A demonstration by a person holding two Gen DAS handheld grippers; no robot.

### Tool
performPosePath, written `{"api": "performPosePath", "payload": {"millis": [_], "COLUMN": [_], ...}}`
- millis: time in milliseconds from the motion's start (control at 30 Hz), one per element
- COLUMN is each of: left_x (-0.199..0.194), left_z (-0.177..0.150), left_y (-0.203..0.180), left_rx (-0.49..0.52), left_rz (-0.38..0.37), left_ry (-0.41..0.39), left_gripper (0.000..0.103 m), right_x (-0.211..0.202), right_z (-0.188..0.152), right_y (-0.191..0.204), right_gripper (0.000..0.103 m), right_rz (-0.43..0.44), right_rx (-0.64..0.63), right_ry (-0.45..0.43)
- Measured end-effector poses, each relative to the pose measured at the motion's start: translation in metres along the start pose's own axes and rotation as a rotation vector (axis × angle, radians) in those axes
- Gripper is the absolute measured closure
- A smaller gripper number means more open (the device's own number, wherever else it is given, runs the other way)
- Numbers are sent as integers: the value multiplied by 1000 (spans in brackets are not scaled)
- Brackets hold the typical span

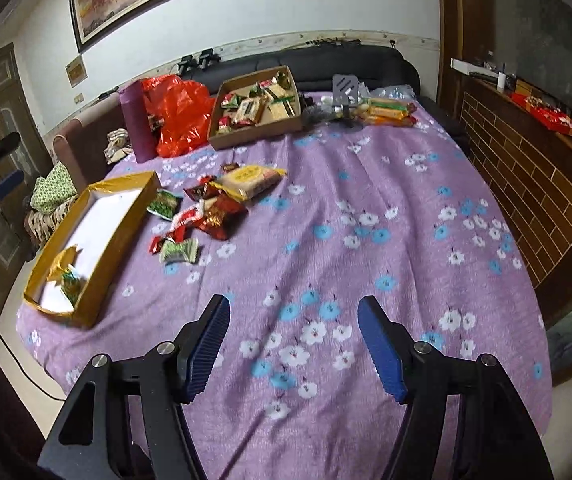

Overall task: Organize snacks
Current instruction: 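Withdraw both tools from the tray and move back toward the snack pile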

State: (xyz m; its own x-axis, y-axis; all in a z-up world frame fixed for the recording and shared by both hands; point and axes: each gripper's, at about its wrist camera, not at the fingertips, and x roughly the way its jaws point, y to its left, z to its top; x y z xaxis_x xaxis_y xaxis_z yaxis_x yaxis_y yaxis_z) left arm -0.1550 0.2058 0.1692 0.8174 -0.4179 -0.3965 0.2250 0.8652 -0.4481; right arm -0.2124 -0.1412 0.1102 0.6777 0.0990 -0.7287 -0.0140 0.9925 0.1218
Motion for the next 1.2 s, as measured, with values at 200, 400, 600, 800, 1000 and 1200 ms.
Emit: {"api": "performPosePath", "payload": {"millis": [200, 400, 600, 800, 1000, 1200], "left_x": [-12, -21, -19, -23, -18, 0], "left_z": [-11, -16, -21, -25, -30, -36], "left_y": [-2, -1, -4, -3, -1, -12], "left_rx": [-13, -37, -19, -19, -14, 15], "left_rz": [75, 82, 68, 77, 92, 72], "left_ry": [-55, -90, -77, -73, -55, -12], "left_gripper": [28, 28, 28, 28, 28, 28], "right_x": [4, 17, 17, 22, 32, 39], "right_z": [-2, -13, -15, -18, -20, -22], "right_y": [4, 7, 2, 9, 12, -2], "right_gripper": [34, 34, 34, 34, 34, 34], "right_rz": [25, 31, 26, 40, 62, 64], "right_rx": [-11, -16, 9, -7, -14, 26], "right_ry": [-5, 27, 28, 42, 59, 65]}}
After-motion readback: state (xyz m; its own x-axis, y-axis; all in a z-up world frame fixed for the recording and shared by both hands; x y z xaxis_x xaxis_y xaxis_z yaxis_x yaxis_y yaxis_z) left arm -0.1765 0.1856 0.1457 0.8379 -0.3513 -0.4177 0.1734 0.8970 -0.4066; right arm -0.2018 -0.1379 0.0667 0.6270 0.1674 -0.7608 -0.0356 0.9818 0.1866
